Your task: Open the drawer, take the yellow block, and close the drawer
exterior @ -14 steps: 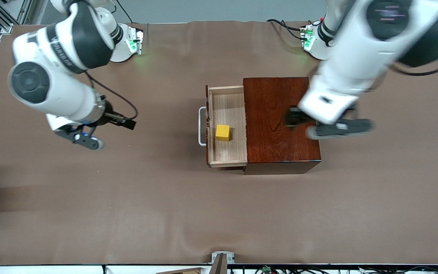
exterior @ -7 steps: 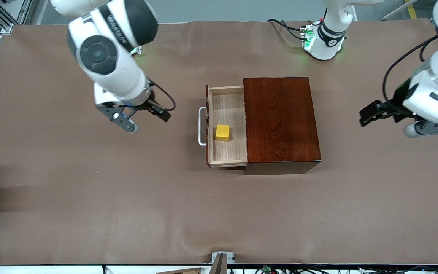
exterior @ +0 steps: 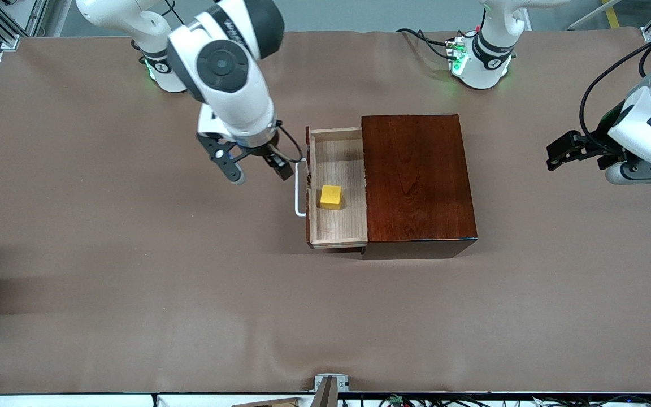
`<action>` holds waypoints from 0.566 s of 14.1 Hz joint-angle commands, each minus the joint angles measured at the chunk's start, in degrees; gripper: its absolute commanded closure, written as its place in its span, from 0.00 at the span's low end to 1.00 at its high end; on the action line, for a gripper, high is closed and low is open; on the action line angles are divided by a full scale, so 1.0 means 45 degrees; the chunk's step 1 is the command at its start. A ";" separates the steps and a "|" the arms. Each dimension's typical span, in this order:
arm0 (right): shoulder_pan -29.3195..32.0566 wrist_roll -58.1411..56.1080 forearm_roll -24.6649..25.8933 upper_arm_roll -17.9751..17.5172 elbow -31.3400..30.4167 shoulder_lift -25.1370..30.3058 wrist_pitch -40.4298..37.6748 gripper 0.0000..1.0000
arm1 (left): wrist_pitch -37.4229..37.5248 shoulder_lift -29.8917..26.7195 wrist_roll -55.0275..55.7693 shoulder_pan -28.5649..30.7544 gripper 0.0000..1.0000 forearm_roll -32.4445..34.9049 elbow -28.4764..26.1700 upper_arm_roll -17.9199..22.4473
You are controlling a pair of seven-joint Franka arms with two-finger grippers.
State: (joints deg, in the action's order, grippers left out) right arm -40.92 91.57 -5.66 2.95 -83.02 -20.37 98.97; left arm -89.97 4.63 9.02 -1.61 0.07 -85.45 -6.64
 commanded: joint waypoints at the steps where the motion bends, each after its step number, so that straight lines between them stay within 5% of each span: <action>1: -0.0300 0.1364 -0.0109 0.0145 0.0342 -0.0840 0.0892 0.00 | -0.0242 -0.0287 -0.0266 0.0124 0.00 -0.0153 -0.0387 -0.0047; 4: -0.0340 0.2946 -0.0109 0.0125 0.0808 -0.1972 0.3508 0.00 | -0.0261 -0.0228 -0.0247 0.0105 0.00 -0.0094 -0.0348 -0.0047; 8: -0.0359 0.4702 -0.0459 0.0125 0.3111 -0.3985 0.3788 0.00 | -0.0320 -0.0111 -0.0208 0.0046 0.00 -0.0015 -0.0231 -0.0067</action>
State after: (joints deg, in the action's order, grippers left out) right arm -41.99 107.90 -5.96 3.00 -77.14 -32.96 117.12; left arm -90.48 4.63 9.02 -1.67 0.07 -85.90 -6.66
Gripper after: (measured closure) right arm 0.000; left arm 0.000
